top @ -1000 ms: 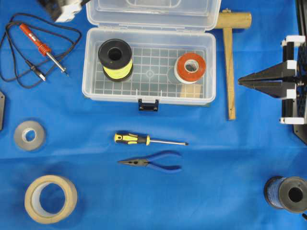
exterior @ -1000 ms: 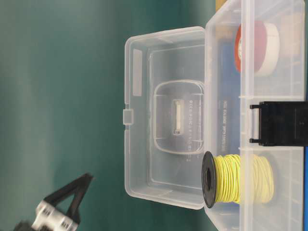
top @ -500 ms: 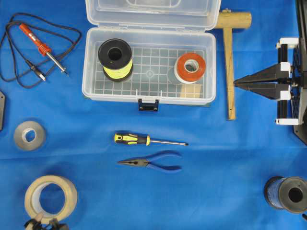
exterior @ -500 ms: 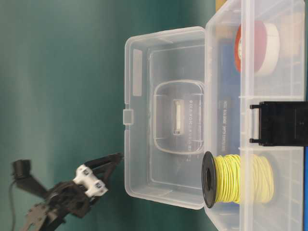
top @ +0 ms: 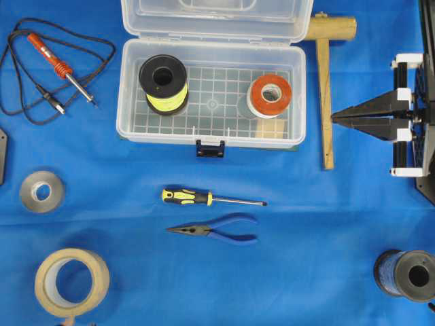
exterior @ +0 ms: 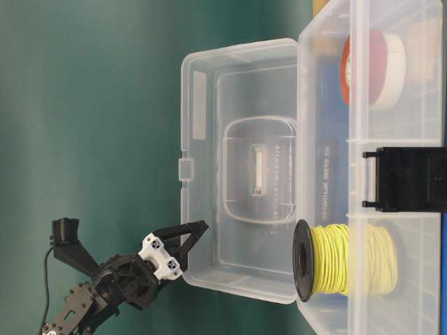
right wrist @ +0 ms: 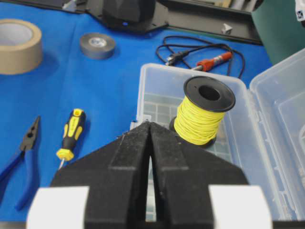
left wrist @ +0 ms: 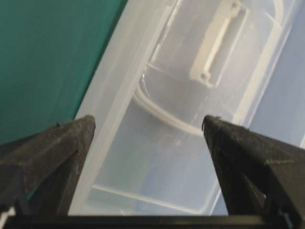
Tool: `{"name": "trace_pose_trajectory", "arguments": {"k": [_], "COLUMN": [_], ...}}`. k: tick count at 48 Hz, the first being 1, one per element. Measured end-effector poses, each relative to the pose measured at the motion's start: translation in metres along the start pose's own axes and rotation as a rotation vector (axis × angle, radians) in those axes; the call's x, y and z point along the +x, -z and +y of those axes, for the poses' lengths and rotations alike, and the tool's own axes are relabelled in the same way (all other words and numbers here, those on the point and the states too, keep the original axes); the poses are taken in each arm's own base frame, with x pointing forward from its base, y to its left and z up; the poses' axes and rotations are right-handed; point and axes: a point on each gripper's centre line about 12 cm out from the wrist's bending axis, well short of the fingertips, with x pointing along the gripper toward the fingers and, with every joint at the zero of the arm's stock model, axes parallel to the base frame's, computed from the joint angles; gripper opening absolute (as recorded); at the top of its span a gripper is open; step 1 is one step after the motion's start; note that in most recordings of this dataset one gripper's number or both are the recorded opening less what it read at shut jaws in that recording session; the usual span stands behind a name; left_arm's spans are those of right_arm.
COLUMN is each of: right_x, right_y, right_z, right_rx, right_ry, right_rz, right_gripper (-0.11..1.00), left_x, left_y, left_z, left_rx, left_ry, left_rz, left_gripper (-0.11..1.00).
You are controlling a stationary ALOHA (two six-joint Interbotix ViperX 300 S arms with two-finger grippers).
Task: Close the tool box with the left arm.
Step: 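Move the left gripper up and behind the open clear lid, then push the clear lid forward with the left gripper, swinging it down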
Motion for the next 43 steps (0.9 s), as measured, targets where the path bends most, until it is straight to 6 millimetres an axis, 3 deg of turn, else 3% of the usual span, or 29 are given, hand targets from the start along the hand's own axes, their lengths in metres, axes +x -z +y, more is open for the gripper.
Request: {"name": "trace_pose_trajectory", "arguments": {"k": [11, 24, 43], "right_x": [0.0, 0.0, 0.0], "right_y": [0.0, -0.001, 0.0], "right_z": [0.0, 0.0, 0.0], "right_rx": [0.0, 0.002, 0.0], "right_ry": [0.0, 0.0, 0.0], "right_rz": [0.0, -0.002, 0.002], "right_gripper": [0.0, 0.0, 0.0], "left_x": [-0.011, -0.046, -0.096], "left_y": [-0.007, -0.022, -0.015], "left_z": [-0.011, -0.035, -0.092], "left_rx": [0.024, 0.057, 0.117], "left_ry": [0.02, 0.067, 0.182], "left_rz": [-0.005, -0.023, -0.016], "left_gripper": [0.89, 0.89, 0.88]}}
